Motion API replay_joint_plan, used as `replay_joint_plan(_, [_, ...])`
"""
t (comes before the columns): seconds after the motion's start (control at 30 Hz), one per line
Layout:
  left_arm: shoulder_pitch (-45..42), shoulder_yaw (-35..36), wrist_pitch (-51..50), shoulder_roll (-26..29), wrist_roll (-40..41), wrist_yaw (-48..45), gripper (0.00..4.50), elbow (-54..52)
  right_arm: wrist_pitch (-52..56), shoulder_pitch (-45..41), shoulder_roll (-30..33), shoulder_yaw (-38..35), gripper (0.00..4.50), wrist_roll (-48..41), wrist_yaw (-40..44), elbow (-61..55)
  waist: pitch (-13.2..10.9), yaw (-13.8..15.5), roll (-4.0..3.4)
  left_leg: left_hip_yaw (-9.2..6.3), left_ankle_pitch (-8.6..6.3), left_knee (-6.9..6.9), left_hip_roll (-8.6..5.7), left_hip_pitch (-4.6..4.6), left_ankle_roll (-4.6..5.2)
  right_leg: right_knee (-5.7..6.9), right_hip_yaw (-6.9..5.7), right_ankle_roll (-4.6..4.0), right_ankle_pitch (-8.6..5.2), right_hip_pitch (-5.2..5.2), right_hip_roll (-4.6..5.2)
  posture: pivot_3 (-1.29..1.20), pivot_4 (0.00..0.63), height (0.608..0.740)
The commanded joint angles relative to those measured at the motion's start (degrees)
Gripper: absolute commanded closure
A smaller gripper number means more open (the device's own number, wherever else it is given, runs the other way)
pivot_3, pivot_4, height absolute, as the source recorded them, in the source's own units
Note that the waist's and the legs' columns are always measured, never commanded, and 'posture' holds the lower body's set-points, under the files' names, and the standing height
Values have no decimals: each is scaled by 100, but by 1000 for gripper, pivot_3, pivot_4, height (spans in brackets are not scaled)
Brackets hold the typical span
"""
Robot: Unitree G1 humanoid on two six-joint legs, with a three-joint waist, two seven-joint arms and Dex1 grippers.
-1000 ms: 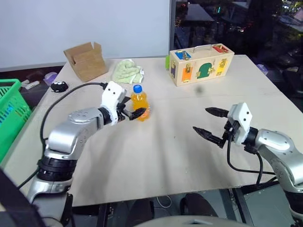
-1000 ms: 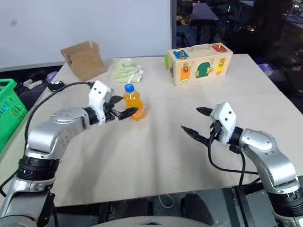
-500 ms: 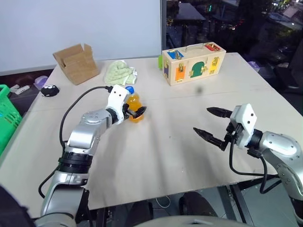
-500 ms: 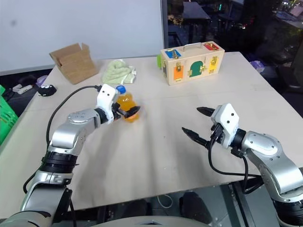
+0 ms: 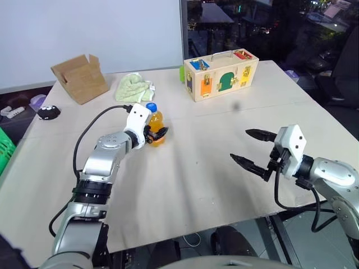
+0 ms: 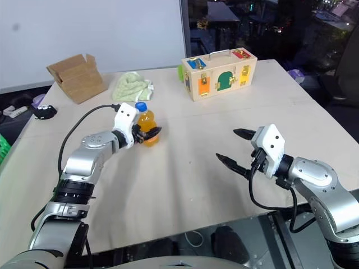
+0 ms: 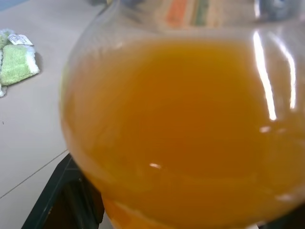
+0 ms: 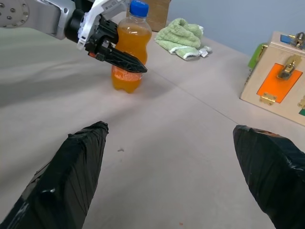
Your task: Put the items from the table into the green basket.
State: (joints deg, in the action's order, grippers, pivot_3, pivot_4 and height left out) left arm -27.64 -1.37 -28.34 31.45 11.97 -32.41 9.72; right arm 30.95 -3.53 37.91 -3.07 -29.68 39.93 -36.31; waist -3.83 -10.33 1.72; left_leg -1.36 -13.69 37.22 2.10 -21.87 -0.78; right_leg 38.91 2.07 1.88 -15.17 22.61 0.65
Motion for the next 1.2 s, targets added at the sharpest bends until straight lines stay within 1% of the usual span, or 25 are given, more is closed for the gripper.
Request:
replay_joint_plan(0.03, [54, 288, 128, 21, 91, -48, 1498, -223, -246, -83, -18, -4, 0, -16, 110, -158, 0, 0, 0, 1, 0, 0, 0, 0, 0, 0, 1, 0, 0, 0, 0, -218, 37, 740])
replay_joint_plan(0.17, [59, 1310, -468, 57, 926, 84, 1498, -905, -552, -306, -251, 249, 0, -174, 393, -153, -7, -15, 6, 0, 0, -3, 3, -1, 0, 1, 5, 0, 0, 7, -4, -164, 38, 740])
replay_joint_plan(0.23, [-29, 1964, -773, 280, 1225, 292, 1498, -1110, -676, -696, -526, 549, 0, -228, 535, 1, -14, -1, 10, -5, 0, -3, 4, -4, 0, 2, 9, 1, 0, 10, -6, -108, 36, 740])
replay_joint_plan(0.33, [-182, 2692, -1025, 839, 1251, 576, 1498, -979, -867, -1331, -973, 949, 0, -223, 745, 388, -21, 30, 20, -20, 0, -6, 7, 2, 0, 6, 8, 2, 1, 11, -14, -40, 30, 740])
replay_joint_plan(0.4, [-343, 3104, -1154, 1369, 1185, 746, 1498, -637, -988, -1738, -1299, 1136, 0, -271, 916, 709, -22, 60, 25, -41, 0, -11, 7, 5, 0, 7, 7, 2, 2, 11, -19, 23, 24, 740])
replay_joint_plan(0.47, [-455, 3264, -1029, 2113, 822, 899, 1498, -13, -1090, -2033, -1506, 1273, 0, -310, 1152, 958, -24, 183, 26, -55, 0, -14, 7, 4, 0, 8, 6, 2, 2, 15, -25, 62, 22, 740])
replay_joint_plan(0.57, [-554, 3258, -729, 2825, 495, 918, 1498, 713, -1140, -2184, -1574, 1321, 0, -398, 1410, 1088, -22, 498, 29, -57, 0, -37, 5, 1, 0, -7, -4, -17, 12, 21, -24, 95, 19, 740])
replay_joint_plan(0.63, [-646, 3277, -400, 3390, 277, 835, 1498, 1498, -1142, -2258, -1584, 1350, 0, -423, 1550, 1144, -21, 715, 30, -47, -1, -48, 0, -4, -2, -8, -19, -22, 12, 24, -11, 116, 16, 740])
replay_joint_plan(0.67, [-696, 3262, -288, 3588, 205, 809, 1498, 1800, -1149, -2282, -1588, 1357, 0, -425, 1604, 1169, -19, 822, 35, -46, -2, -48, 0, -9, -4, -10, -24, -23, 13, 29, -9, 125, 15, 740])
replay_joint_plan(0.77, [-596, 2956, 506, 4489, -299, 594, 1498, 3259, -1173, -2354, -1607, 1377, 0, -443, 1782, 1266, -17, 1020, 50, -49, -3, -48, 0, -35, -7, -8, -37, -25, 13, 54, -8, 156, 13, 740])
replay_joint_plan(0.83, [-584, 2753, 983, 4843, -503, 464, 1498, 4091, -1198, -2382, -1633, 1374, 0, -443, 1853, 1320, -13, 1112, 63, -52, -3, -47, 1, -44, -7, -7, -46, -27, 12, 61, -9, 162, 13, 740])
replay_joint_plan(0.9, [-622, 2588, 1411, 4986, -636, 374, 1498, 4679, -1216, -2386, -1639, 1355, 0, -445, 1887, 1356, -11, 1192, 65, -48, -3, -45, 1, -45, -8, -9, -48, -26, 12, 60, -5, 167, 13, 740])
replay_joint_plan(1.03, [-760, 2296, 1967, 4972, -817, 165, 1498, 5433, -1217, -2365, -1635, 1306, 0, -450, 1910, 1379, -2, 1437, 78, -44, 3, -18, 6, -48, -17, -6, -83, -30, 2, 48, 13, 162, 12, 740])
replay_joint_plan(1.2, [-898, 2139, 2464, 4801, -881, 114, 1498, 5950, -1213, -2314, -1600, 1267, 0, -433, 1886, 1351, 22, 1475, 116, -42, 11, -2, 14, -52, -31, -5, -109, -41, -2, 34, 27, 151, 16, 740])
